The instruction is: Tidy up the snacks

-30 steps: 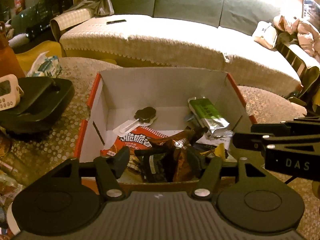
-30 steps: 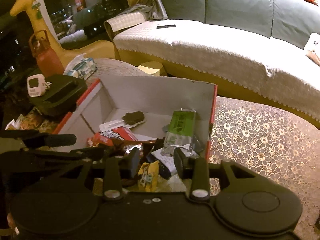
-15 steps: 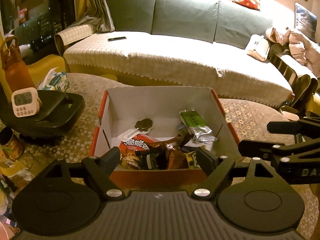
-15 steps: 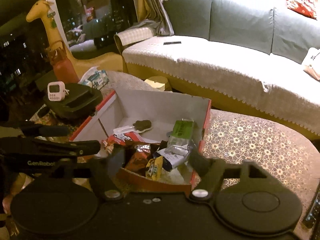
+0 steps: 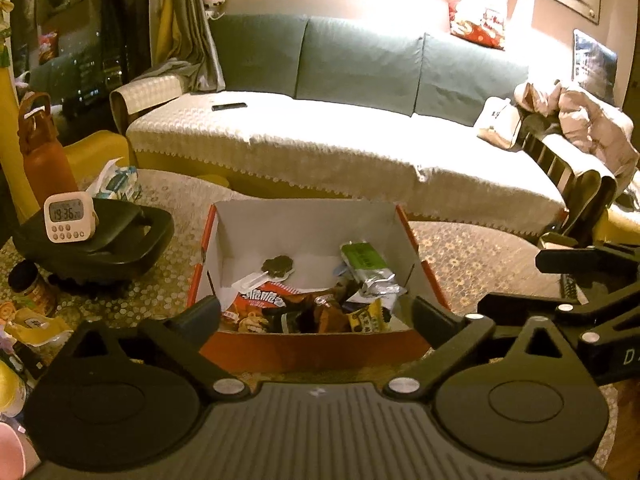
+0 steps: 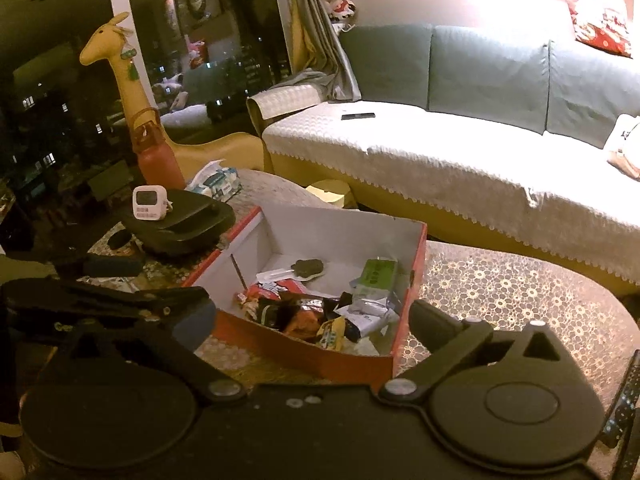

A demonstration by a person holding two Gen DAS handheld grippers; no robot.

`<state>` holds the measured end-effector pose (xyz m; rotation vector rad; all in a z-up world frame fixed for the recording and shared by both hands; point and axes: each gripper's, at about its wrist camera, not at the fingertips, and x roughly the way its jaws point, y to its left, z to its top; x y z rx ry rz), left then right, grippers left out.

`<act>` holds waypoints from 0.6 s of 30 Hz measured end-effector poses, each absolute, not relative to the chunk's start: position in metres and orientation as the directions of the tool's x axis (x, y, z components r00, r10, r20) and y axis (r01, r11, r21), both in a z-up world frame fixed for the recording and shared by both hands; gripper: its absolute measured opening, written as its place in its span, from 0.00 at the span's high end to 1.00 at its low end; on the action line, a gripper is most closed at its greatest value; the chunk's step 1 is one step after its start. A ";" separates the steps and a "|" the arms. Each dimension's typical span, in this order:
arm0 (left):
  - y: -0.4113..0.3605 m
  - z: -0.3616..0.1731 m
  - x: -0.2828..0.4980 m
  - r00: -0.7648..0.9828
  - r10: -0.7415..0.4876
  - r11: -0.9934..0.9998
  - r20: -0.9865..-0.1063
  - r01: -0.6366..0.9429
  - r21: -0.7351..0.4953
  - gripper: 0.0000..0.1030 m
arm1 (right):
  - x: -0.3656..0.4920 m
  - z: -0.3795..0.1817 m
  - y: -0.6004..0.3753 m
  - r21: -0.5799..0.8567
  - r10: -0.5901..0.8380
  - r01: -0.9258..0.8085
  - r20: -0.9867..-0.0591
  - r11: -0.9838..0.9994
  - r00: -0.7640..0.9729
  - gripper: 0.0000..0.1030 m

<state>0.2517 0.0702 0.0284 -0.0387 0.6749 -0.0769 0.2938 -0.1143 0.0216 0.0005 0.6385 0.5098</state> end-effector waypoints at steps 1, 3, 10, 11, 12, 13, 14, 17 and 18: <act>0.070 0.029 0.250 0.779 -0.085 0.996 -0.621 0.060 -0.061 0.00 | 0.292 0.023 -0.115 0.157 0.457 -0.454 -0.567 0.877 0.686 0.00; 0.069 0.030 0.247 0.779 -0.082 0.997 -0.622 0.058 -0.058 0.00 | 0.288 0.024 -0.116 0.161 0.459 -0.454 -0.564 0.877 0.687 0.00; 0.067 0.034 0.238 0.782 -0.084 0.997 -0.618 0.066 -0.052 0.00 | 0.281 0.027 -0.118 0.163 0.464 -0.457 -0.560 0.874 0.687 0.00; 0.066 0.034 0.237 0.782 -0.084 0.996 -0.618 0.067 -0.051 0.00 | 0.280 0.027 -0.118 0.163 0.464 -0.457 -0.559 0.874 0.687 0.00; 0.066 0.035 0.237 0.783 -0.082 0.997 -0.617 0.065 -0.051 0.00 | 0.279 0.028 -0.119 0.162 0.463 -0.457 -0.559 0.875 0.688 0.00; 0.066 0.035 0.236 0.784 -0.083 0.997 -0.616 0.065 -0.052 0.00 | 0.279 0.028 -0.119 0.163 0.463 -0.457 -0.558 0.874 0.688 0.00; 0.067 0.036 0.235 0.783 -0.087 0.996 -0.616 0.066 -0.056 0.00 | 0.278 0.028 -0.119 0.164 0.464 -0.457 -0.558 0.874 0.688 0.00; 0.066 0.036 0.234 0.782 -0.085 0.996 -0.618 0.065 -0.055 0.00 | 0.276 0.030 -0.119 0.168 0.468 -0.458 -0.556 0.873 0.687 0.00; 0.066 0.036 0.234 0.781 -0.084 0.996 -0.618 0.065 -0.053 0.00 | 0.276 0.030 -0.119 0.168 0.468 -0.459 -0.555 0.873 0.688 0.00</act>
